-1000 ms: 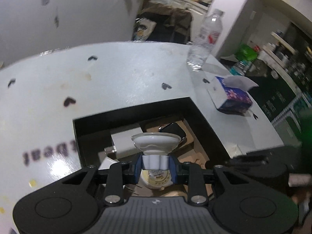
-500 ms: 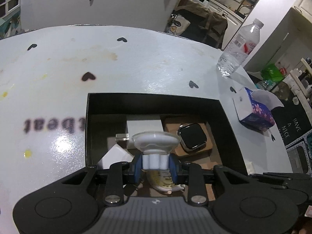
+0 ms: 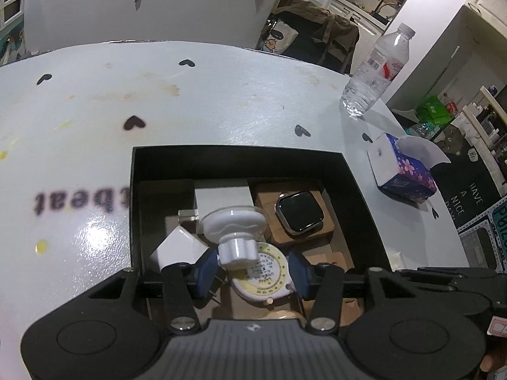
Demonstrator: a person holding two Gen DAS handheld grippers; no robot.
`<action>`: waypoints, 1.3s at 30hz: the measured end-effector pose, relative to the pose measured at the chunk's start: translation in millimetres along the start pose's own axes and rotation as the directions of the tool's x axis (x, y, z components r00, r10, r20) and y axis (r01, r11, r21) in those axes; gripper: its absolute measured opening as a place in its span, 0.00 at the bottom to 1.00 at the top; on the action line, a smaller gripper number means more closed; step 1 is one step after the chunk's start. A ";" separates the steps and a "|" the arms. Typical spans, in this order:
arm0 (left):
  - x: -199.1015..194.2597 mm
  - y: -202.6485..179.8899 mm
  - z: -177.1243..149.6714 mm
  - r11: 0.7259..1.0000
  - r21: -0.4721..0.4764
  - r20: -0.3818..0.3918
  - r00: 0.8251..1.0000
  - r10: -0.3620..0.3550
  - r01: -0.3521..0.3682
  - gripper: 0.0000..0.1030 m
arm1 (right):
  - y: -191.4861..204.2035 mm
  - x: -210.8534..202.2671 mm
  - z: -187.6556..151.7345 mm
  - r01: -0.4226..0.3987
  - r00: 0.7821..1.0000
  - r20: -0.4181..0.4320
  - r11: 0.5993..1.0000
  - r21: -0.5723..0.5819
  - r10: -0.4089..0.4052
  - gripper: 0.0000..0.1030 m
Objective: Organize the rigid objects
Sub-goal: 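Carry the suction-cup holder into the box and open the left tool, then release the box wall with the right tool while withdrawing the left tool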
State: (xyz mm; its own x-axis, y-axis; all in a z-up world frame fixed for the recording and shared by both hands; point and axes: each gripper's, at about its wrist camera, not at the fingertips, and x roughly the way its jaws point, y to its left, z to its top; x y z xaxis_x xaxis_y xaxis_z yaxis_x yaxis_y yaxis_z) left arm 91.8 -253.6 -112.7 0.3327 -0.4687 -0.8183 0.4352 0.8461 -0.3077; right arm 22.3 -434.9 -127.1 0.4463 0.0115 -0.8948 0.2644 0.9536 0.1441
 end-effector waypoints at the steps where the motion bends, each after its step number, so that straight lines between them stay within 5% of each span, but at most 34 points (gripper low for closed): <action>1: -1.4 0.2 -0.8 1.000 -0.001 -0.001 1.000 -0.001 0.001 0.50 | 0.0 0.0 0.0 0.000 1.000 0.000 1.000 0.000 0.000 0.07; 9: -19.2 -2.0 -6.4 1.000 0.003 0.011 1.000 -0.005 0.005 0.56 | 0.0 0.0 0.0 0.000 1.000 0.000 1.000 0.000 0.000 0.07; 26: -92.9 1.0 -25.8 0.997 0.045 0.094 0.993 0.064 -0.069 0.99 | 1.5 -0.2 0.2 0.000 1.000 0.000 1.000 -0.011 0.000 0.07; 37: -126.8 1.8 -41.4 0.995 0.021 0.124 0.988 0.094 -0.098 1.00 | 1.2 -1.0 -0.2 -0.002 1.000 0.001 1.000 -0.014 0.002 0.07; 39: -128.6 3.5 -43.3 0.996 0.012 0.128 0.988 0.091 -0.093 1.00 | -1.4 -4.1 0.6 0.017 1.000 0.010 1.000 -0.002 -0.017 0.16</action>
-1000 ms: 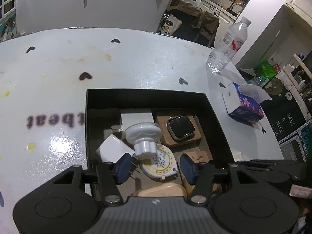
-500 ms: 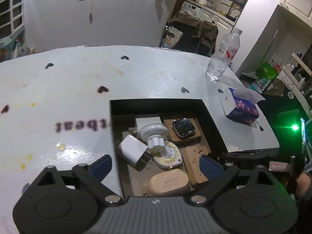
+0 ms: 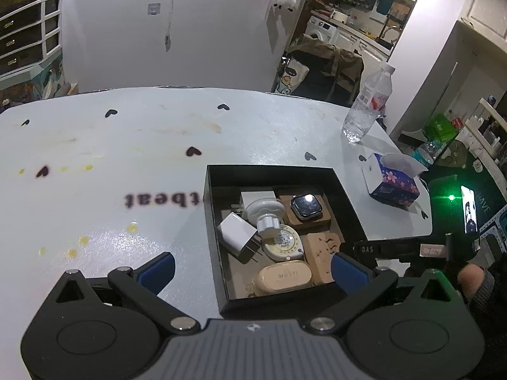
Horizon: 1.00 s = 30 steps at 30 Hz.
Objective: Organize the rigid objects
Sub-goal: 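Release the box wall with the right tool while withdrawing the left tool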
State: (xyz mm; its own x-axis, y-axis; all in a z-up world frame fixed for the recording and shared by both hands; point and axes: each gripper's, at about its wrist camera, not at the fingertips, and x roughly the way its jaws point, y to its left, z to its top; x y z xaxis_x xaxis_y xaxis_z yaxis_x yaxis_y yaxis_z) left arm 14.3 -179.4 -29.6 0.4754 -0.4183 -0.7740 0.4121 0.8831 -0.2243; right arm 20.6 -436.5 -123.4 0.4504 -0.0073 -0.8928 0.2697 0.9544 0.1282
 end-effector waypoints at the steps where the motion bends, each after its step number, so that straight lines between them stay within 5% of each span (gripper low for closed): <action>1: -0.6 1.4 -0.5 1.000 -0.005 0.001 1.000 -0.002 0.002 1.00 | -1.3 -2.8 0.6 0.013 1.000 0.010 1.000 0.006 -0.013 0.31; 2: -1.0 3.4 -1.1 1.000 -0.012 0.001 1.000 -0.004 0.004 1.00 | -2.8 -8.3 1.3 0.017 1.000 0.024 1.000 0.010 -0.017 0.39; 8: -2.6 9.9 -3.0 0.999 -0.027 0.014 1.000 -0.022 0.022 1.00 | -3.0 -59.3 -2.2 -0.003 0.988 0.154 1.000 0.025 -0.001 0.46; 16: -7.1 1.9 -8.8 1.000 -0.005 0.044 0.999 -0.025 0.025 1.00 | 8.3 -126.4 -26.6 -0.015 0.945 0.327 1.000 0.002 0.014 0.60; 30: -33.0 -29.0 -56.5 0.996 -0.026 0.153 0.984 0.087 -0.084 1.00 | -13.2 -165.4 -88.0 0.052 0.902 0.431 0.997 -0.050 -0.025 0.98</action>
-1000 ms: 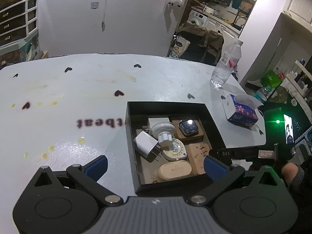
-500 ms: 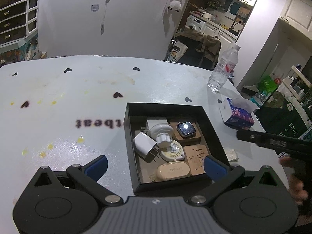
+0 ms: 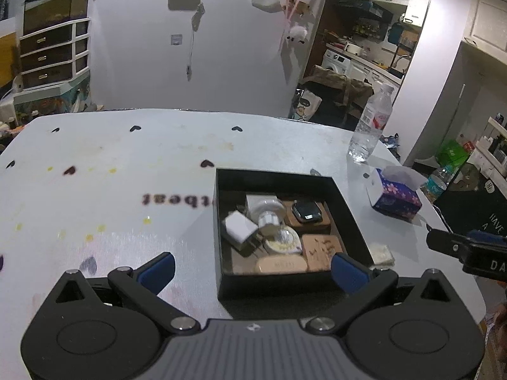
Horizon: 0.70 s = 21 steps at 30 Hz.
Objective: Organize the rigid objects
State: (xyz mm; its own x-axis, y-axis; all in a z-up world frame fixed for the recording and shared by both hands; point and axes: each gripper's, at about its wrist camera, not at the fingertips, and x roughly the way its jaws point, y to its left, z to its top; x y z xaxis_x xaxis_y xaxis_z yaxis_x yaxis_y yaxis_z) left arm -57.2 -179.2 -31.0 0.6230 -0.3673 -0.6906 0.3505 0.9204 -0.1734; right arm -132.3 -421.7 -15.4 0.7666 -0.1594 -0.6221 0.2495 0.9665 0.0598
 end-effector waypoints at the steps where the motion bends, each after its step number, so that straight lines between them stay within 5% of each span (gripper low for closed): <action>1: -3.2 -2.2 -4.2 1.000 -0.001 0.004 1.000 0.004 -0.004 1.00 | -0.3 -4.5 -3.8 0.001 1.000 0.008 1.000 -0.010 -0.001 0.98; 21: -43.4 -11.8 -56.0 0.991 -0.004 -0.002 0.991 0.134 -0.134 1.00 | -1.6 -41.9 -45.3 0.000 1.000 -0.026 0.998 -0.067 -0.001 1.00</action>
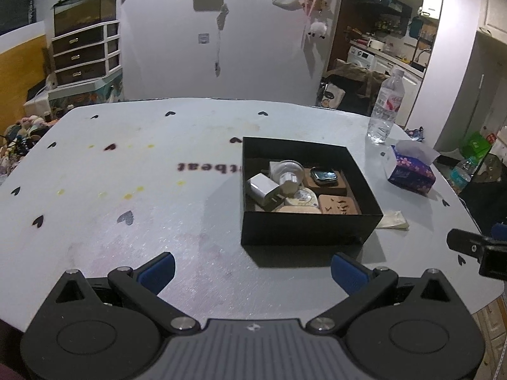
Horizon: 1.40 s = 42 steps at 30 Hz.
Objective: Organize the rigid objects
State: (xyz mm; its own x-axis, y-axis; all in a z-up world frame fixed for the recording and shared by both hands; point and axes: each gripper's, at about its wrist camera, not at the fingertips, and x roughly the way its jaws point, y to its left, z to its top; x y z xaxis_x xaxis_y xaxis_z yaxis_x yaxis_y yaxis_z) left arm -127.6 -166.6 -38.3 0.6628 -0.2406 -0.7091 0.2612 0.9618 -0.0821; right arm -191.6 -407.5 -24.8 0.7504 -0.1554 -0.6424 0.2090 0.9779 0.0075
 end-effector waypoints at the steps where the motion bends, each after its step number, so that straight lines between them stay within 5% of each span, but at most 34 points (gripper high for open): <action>1: -0.5 0.4 -0.2 1.000 -0.002 0.001 1.000 0.002 -0.002 1.00 | 0.1 -0.6 -0.5 0.000 1.000 0.001 1.000 0.002 0.000 1.00; 42: 0.0 -10.4 5.2 1.000 0.008 0.012 1.000 0.017 -0.017 1.00 | -10.2 8.5 2.8 -0.003 1.000 -0.008 1.000 0.013 0.003 0.99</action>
State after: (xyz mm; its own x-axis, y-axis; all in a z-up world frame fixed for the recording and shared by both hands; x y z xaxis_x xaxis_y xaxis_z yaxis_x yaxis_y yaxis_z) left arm -126.6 -177.3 -33.7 0.6756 -0.2258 -0.7019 0.2558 0.9646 -0.0641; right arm -185.6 -419.2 -28.1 0.7458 -0.1513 -0.6487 0.2151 0.9764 0.0197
